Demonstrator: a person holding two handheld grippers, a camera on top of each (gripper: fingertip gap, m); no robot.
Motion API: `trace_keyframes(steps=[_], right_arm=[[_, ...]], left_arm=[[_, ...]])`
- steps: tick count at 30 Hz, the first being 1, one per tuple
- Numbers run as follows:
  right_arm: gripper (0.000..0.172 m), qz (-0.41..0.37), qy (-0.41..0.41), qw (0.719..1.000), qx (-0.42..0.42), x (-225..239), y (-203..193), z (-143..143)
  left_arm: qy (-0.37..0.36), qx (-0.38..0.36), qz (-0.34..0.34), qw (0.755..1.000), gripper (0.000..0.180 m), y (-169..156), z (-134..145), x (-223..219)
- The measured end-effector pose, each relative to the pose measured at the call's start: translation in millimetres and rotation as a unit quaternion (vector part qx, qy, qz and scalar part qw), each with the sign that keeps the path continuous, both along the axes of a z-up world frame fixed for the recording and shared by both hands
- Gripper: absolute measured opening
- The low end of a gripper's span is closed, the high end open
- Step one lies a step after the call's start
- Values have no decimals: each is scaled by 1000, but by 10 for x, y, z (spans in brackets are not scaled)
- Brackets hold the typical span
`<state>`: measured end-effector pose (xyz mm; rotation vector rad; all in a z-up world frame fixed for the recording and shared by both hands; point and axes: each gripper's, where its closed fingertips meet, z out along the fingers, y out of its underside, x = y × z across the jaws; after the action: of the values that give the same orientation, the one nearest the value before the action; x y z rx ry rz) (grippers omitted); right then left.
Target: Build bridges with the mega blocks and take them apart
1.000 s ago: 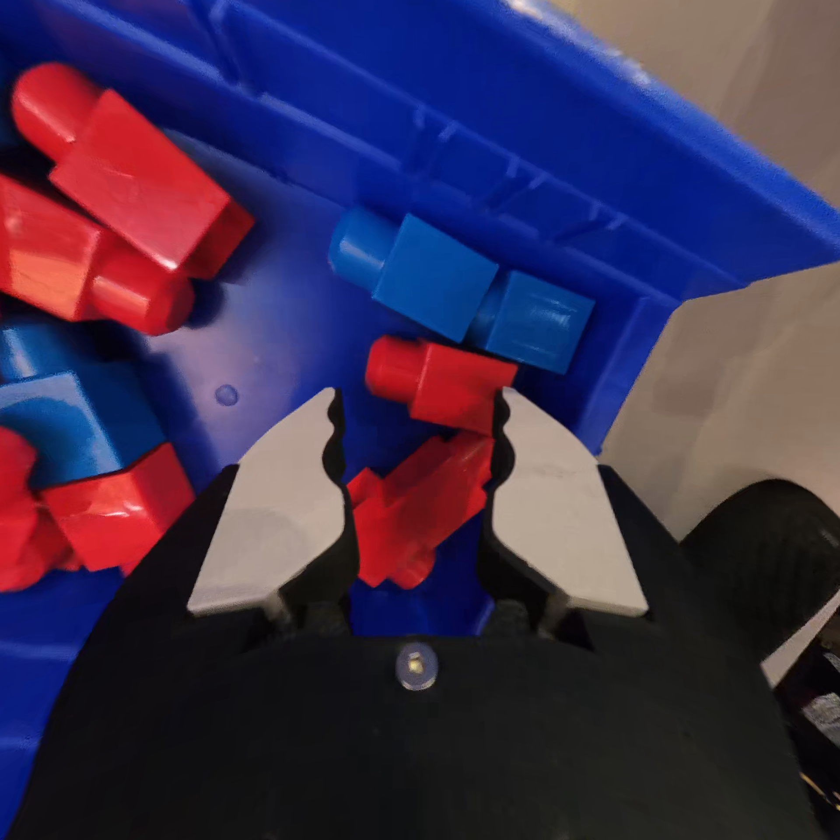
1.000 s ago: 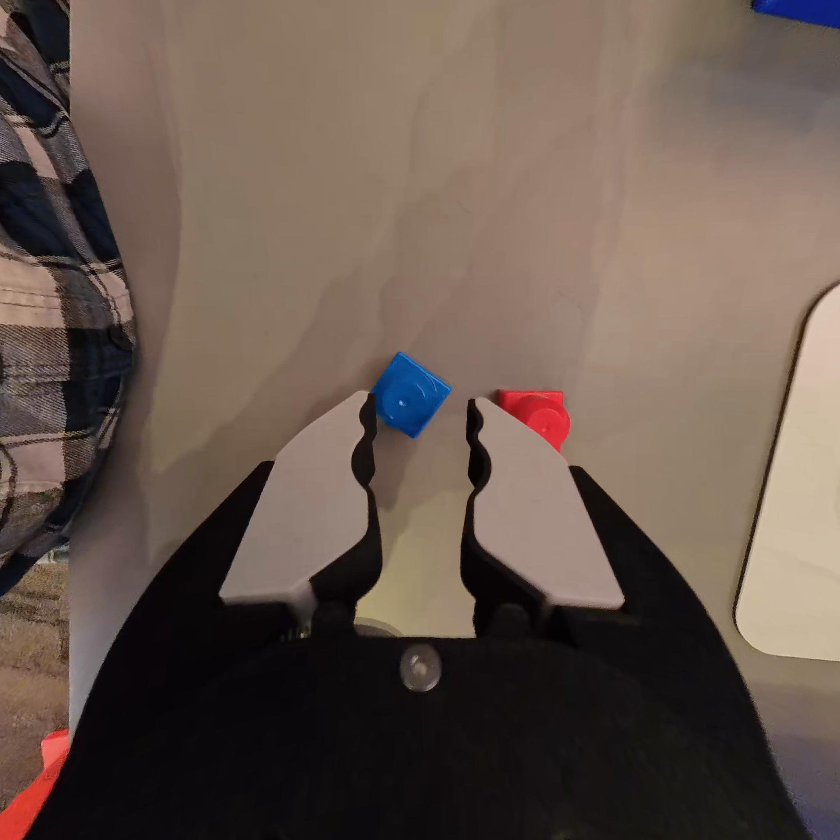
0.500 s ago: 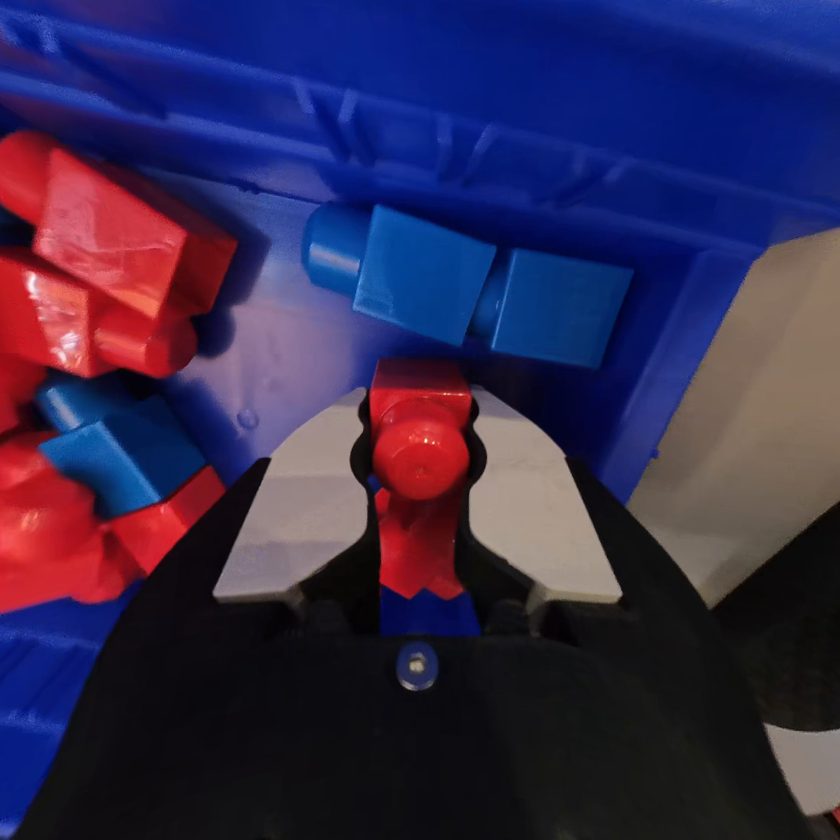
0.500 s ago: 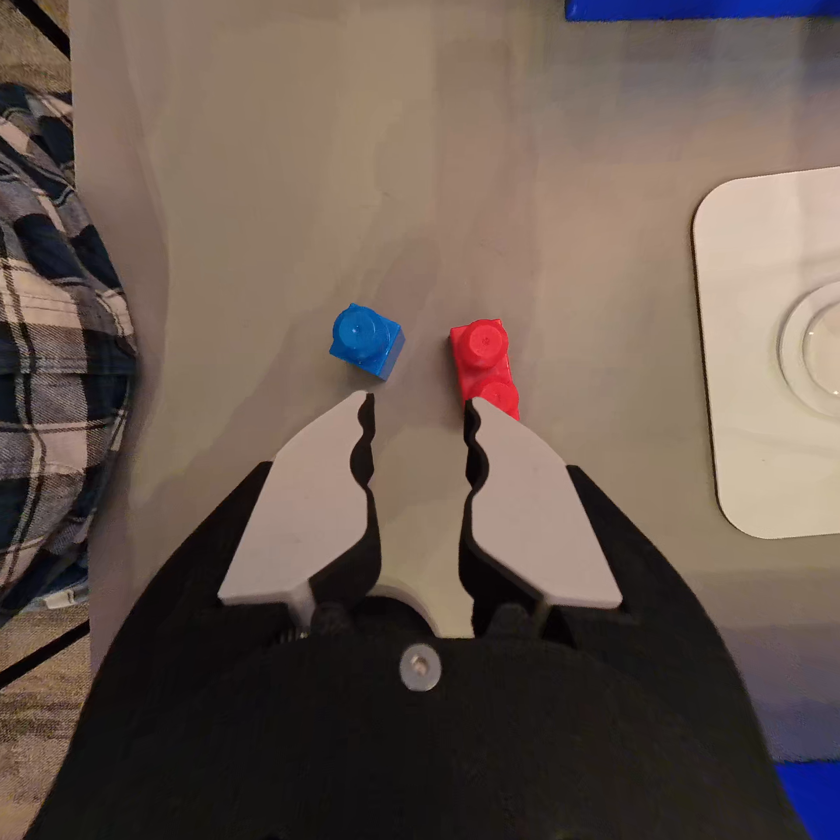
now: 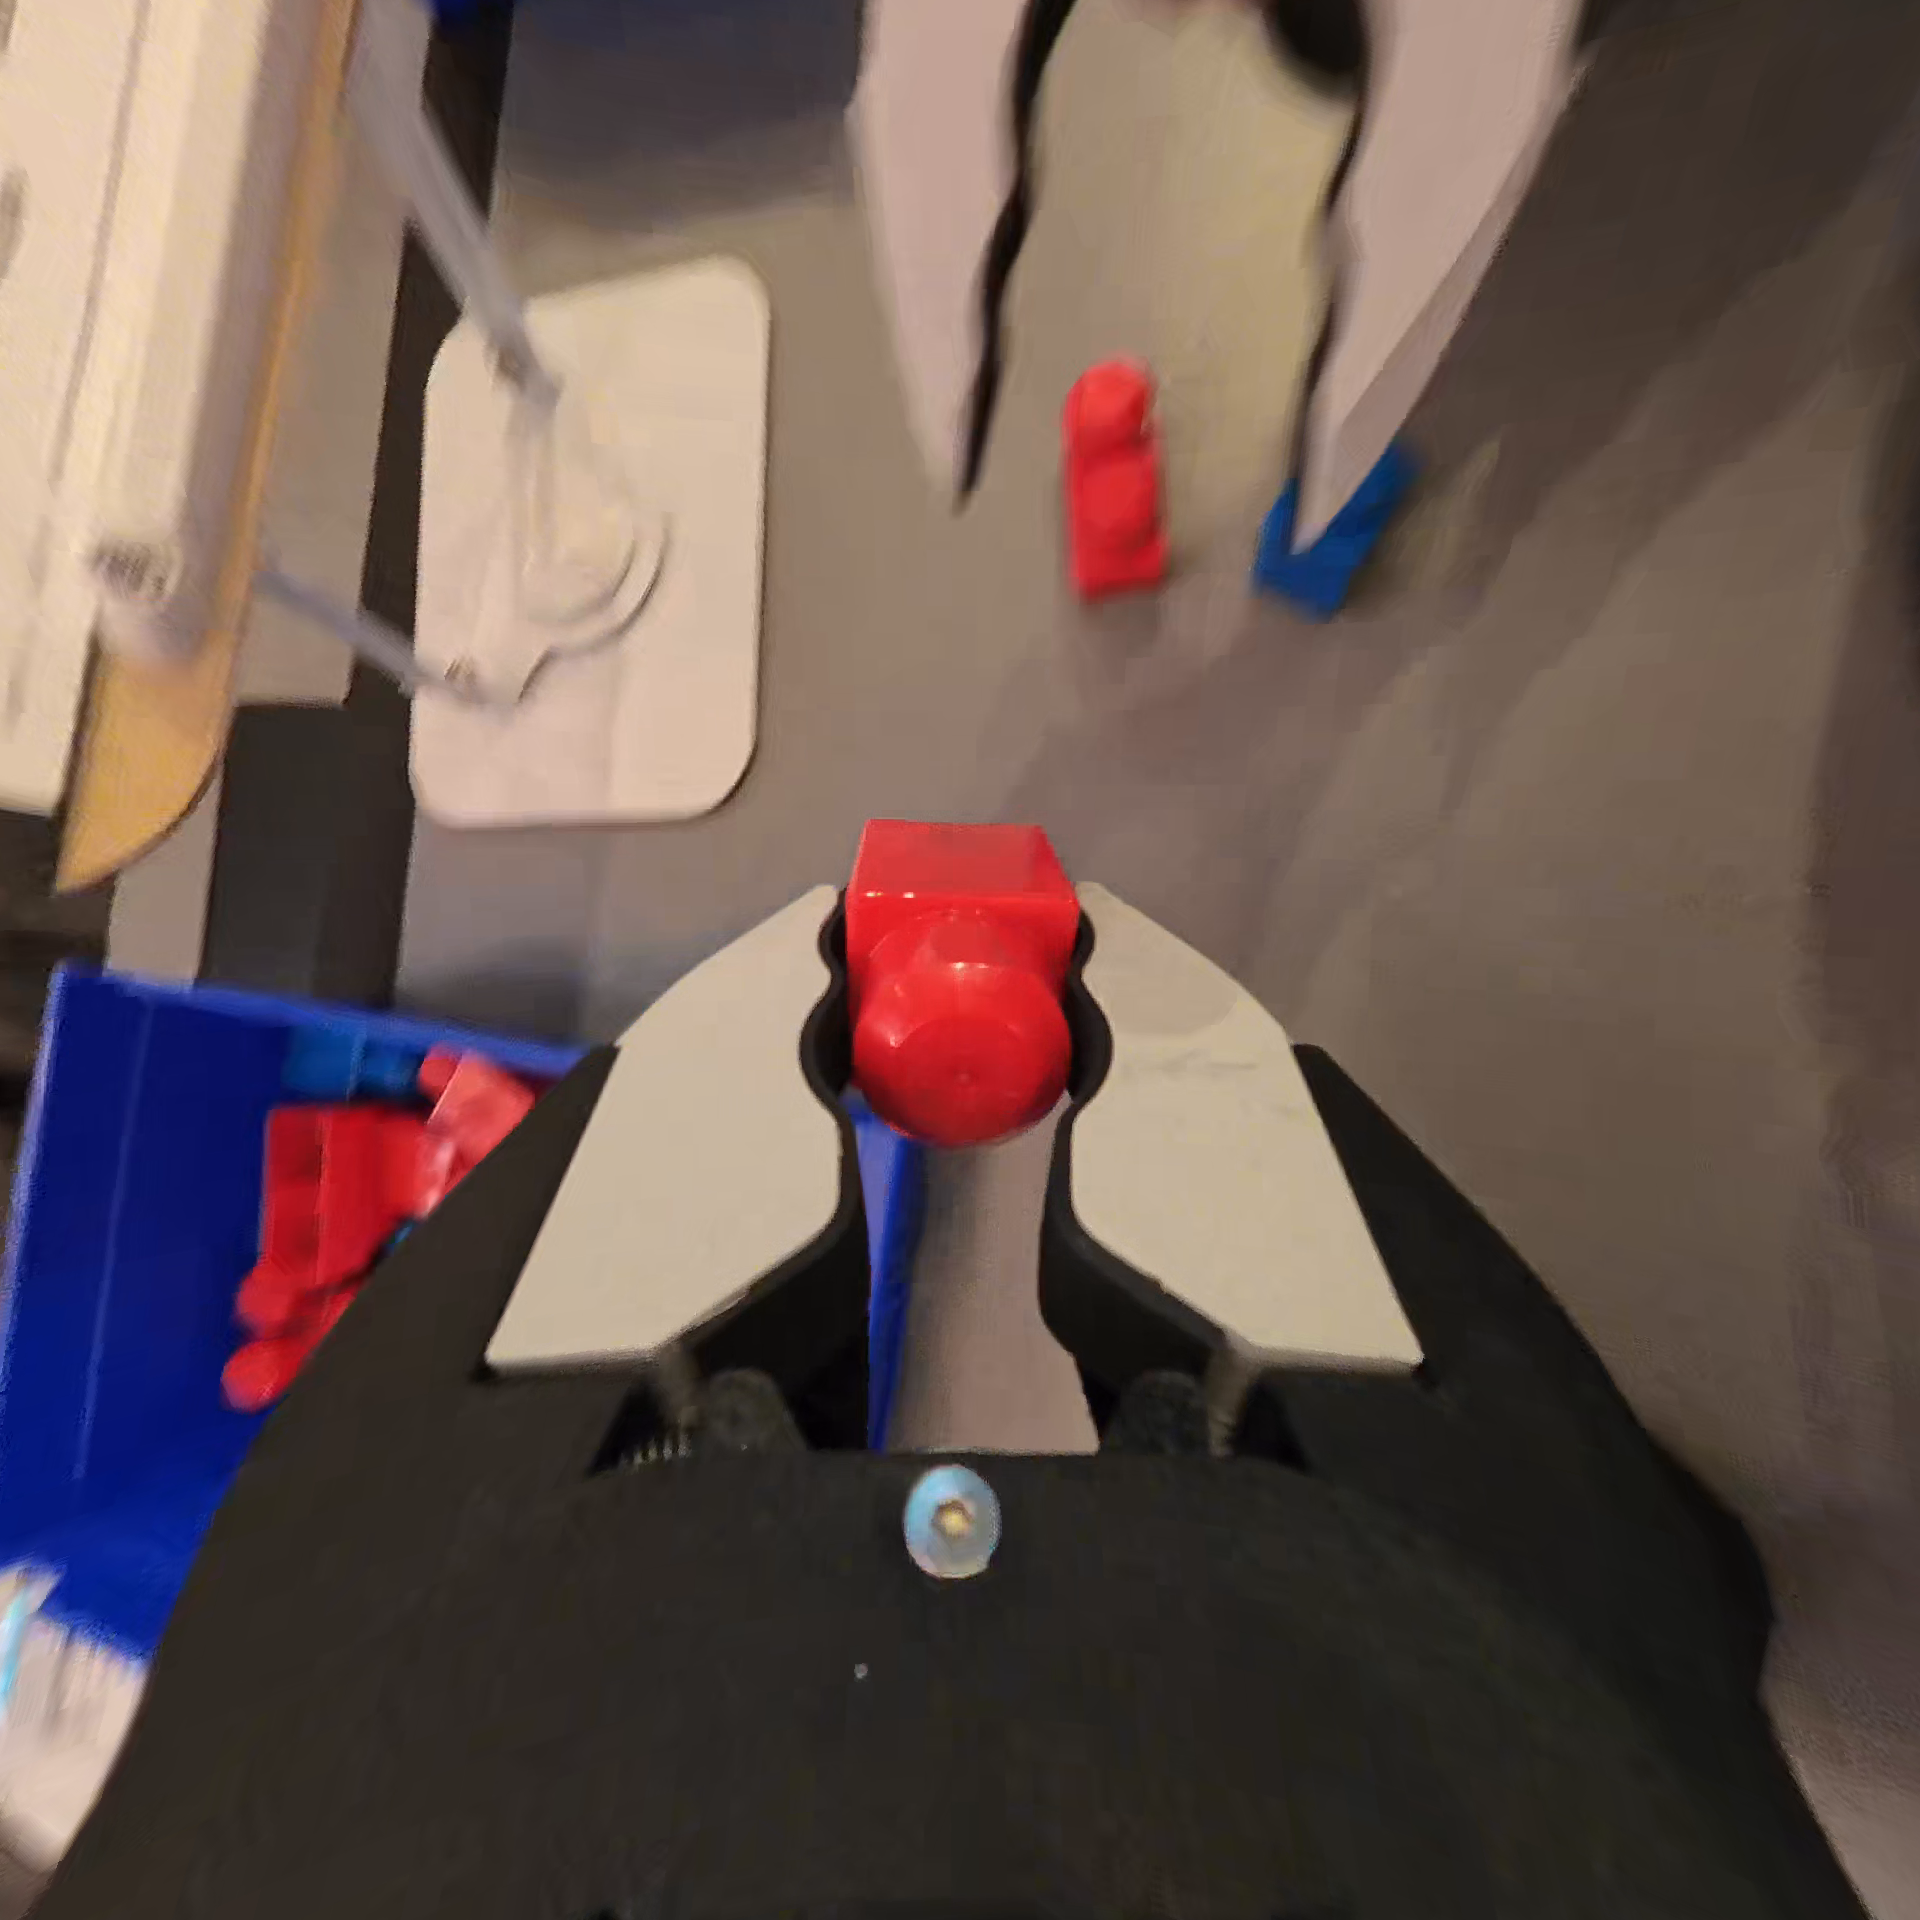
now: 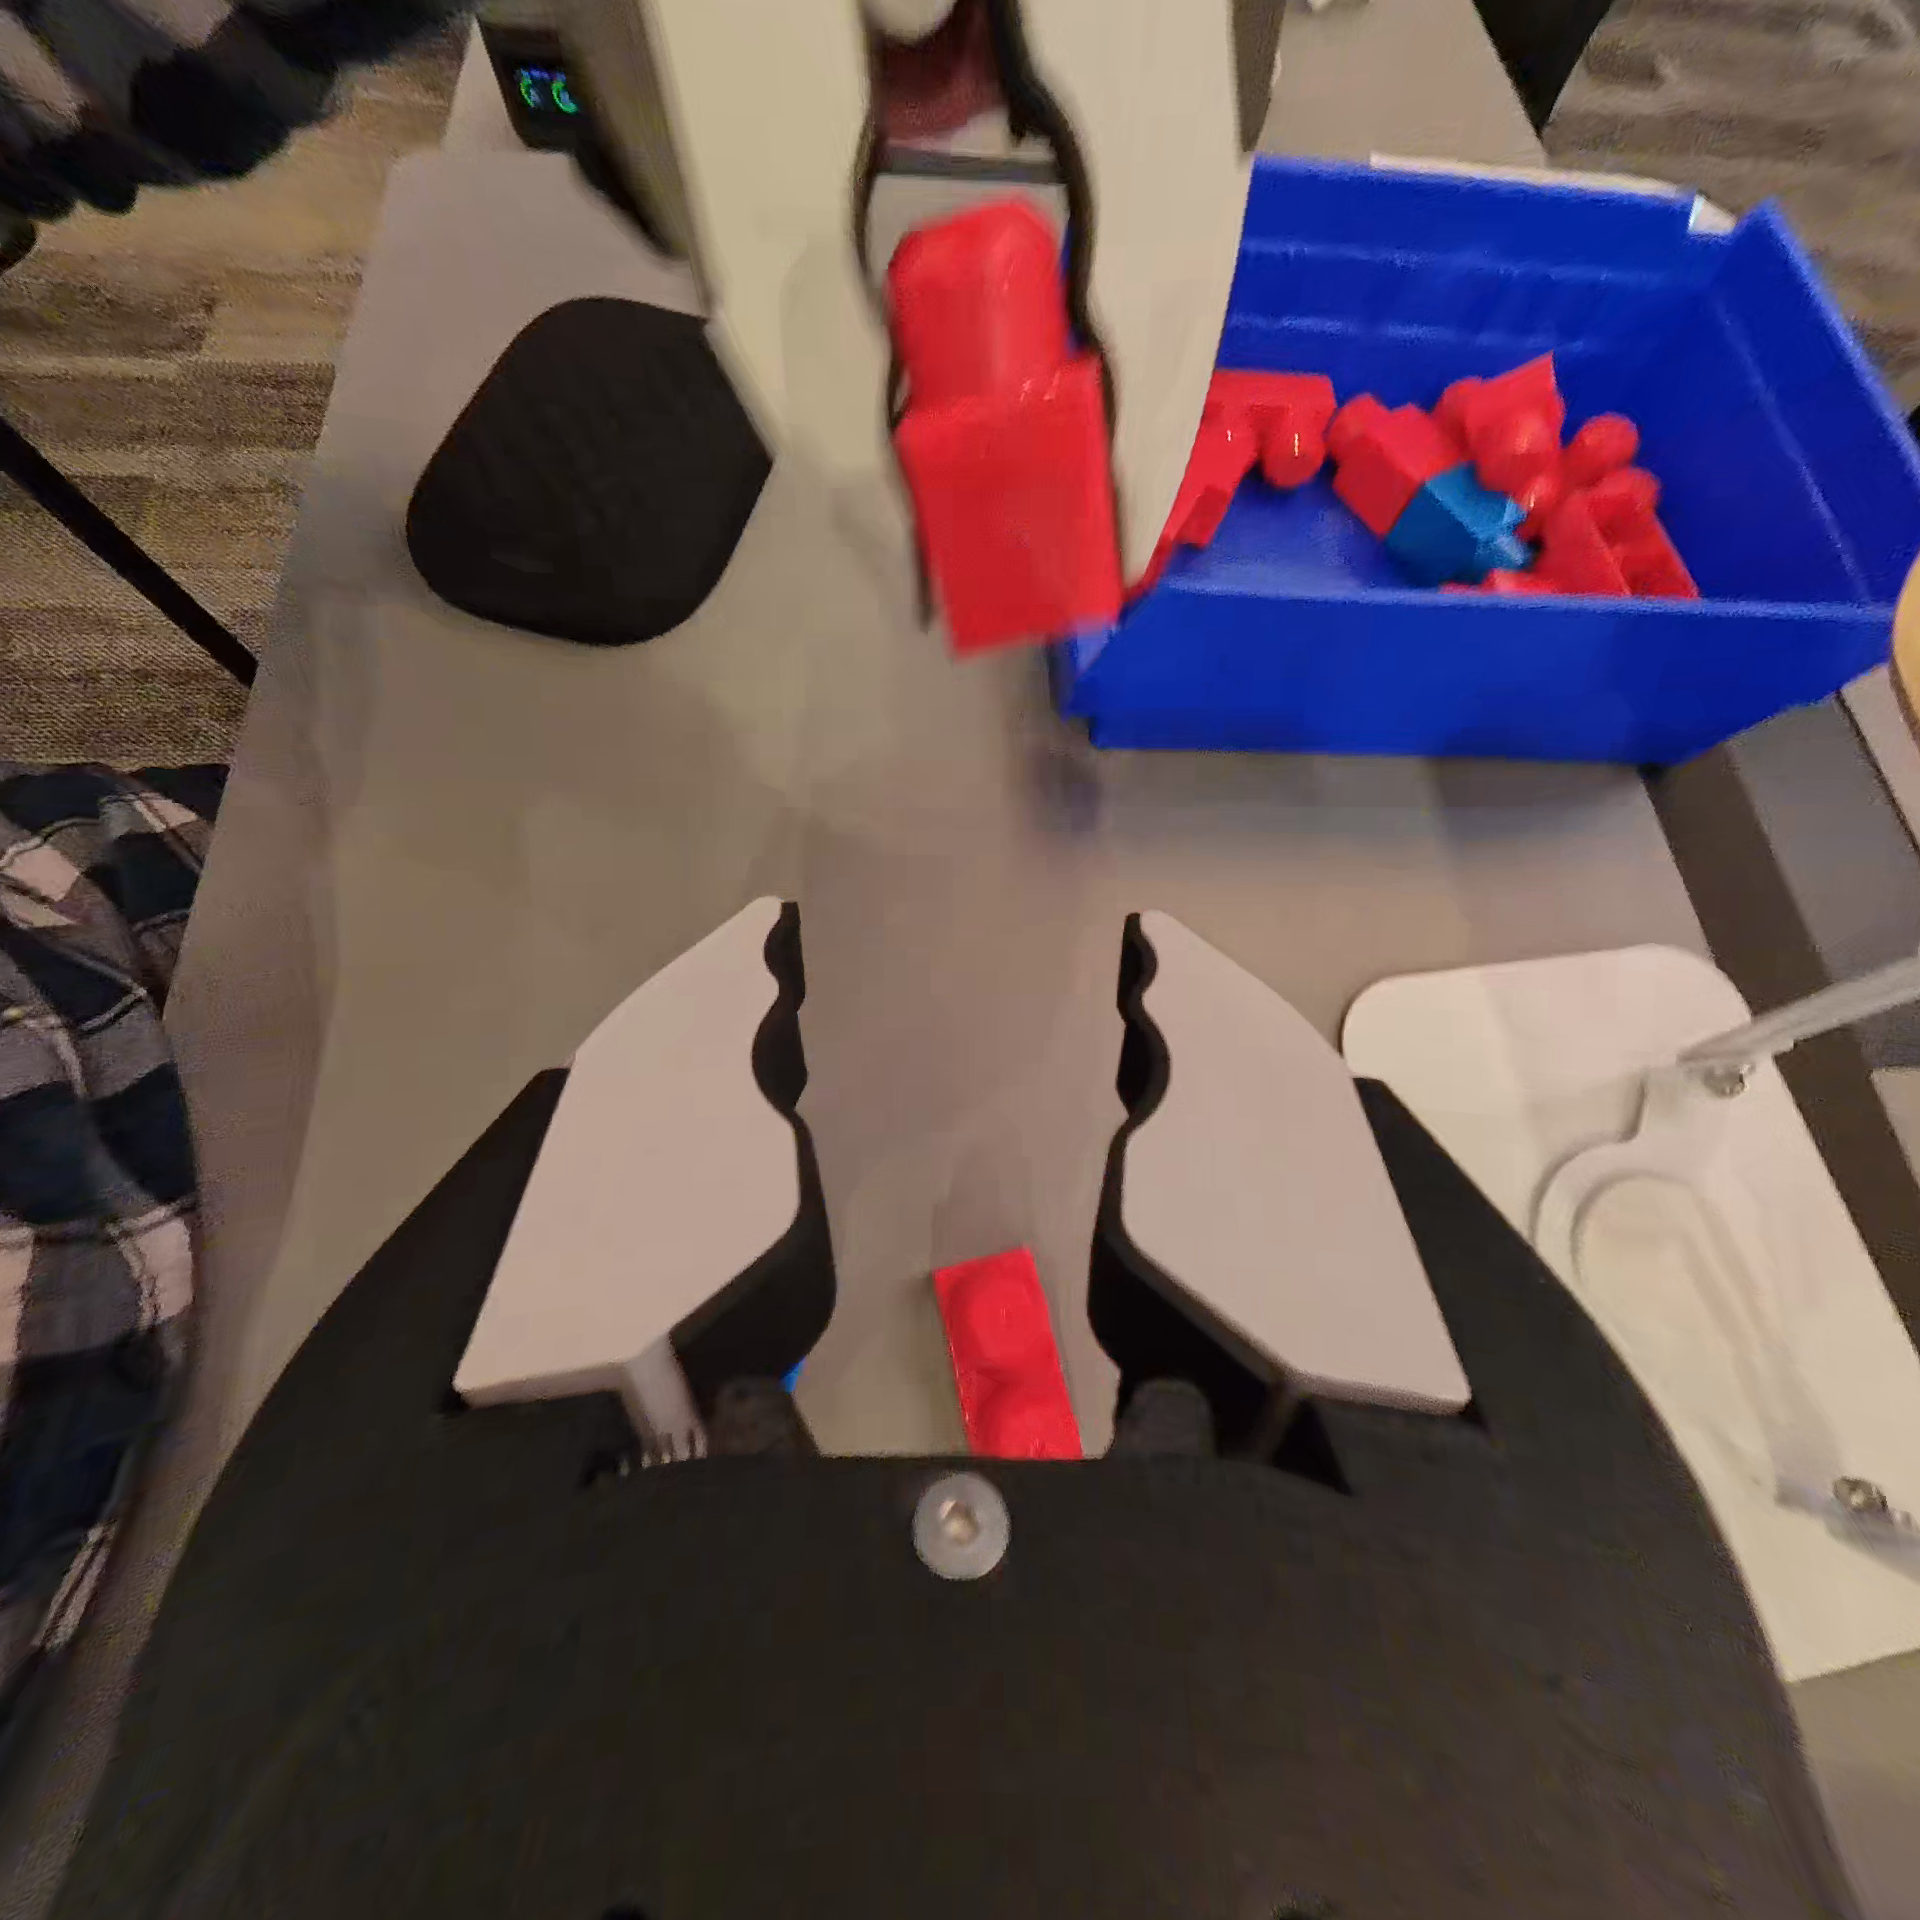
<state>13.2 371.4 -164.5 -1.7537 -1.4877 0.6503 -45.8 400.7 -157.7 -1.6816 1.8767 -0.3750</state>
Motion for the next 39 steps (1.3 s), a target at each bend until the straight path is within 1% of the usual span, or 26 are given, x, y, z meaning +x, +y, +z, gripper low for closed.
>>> trace_keyframes(steps=[3,4,5,6,7,9,11,15,18,20,23,25,27,30,32,34,39], right_arm=[[58,9,-12,1000,27,-118,-48,-3],[53,13,-13,999,38,-134,-79,3],[43,22,-24,998,46,-120,-126,-16],[37,25,-31,997,60,-98,-159,-19],[36,24,-35,997,71,-70,-188,-17],[36,22,-37,995,86,-15,-234,-7],[37,15,-41,994,100,32,-254,-3],[38,14,-86,985,150,129,-293,-69],[36,14,-105,983,149,199,-335,-148],[36,14,-98,987,128,251,-375,-172],[36,0,-74,992,103,411,-430,-125],[36,-10,-58,996,62,571,-520,-157],[36,-28,-37,999,15,732,-618,-263],[36,-41,-29,997,-49,891,-812,-573],[36,-55,-32,996,-64,958,-886,-753],[36,-66,-27,995,-72,976,-940,-876],[36,-92,-70,991,-71,1017,-933,-1263]], left_arm=[[-52,-16,-40,998,35,-390,82,390],[-58,-15,-46,997,35,-463,84,474],[-56,-9,-47,997,35,-498,73,527],[-45,-3,-47,998,36,-507,44,542],[-44,-7,-48,998,35,-527,32,566],[-57,-31,-52,996,35,-580,34,626],[-52,-36,-63,996,35,-611,12,663],[-25,-49,-78,995,35,-669,-77,749],[1,-46,-87,995,35,-709,-159,795],[9,-50,-88,995,35,-739,-196,835],[-6,-55,-73,996,36,-743,-154,885],[-28,-64,-55,996,35,-753,-103,865],[-33,-75,-39,996,34,-780,-159,799],[-32,-101,-15,994,33,-829,-351,721],[-29,-113,-7,993,32,-873,-467,691],[-25,-118,-5,993,31,-927,-538,685],[-19,-124,-7,992,30,-1018,-619,721]])
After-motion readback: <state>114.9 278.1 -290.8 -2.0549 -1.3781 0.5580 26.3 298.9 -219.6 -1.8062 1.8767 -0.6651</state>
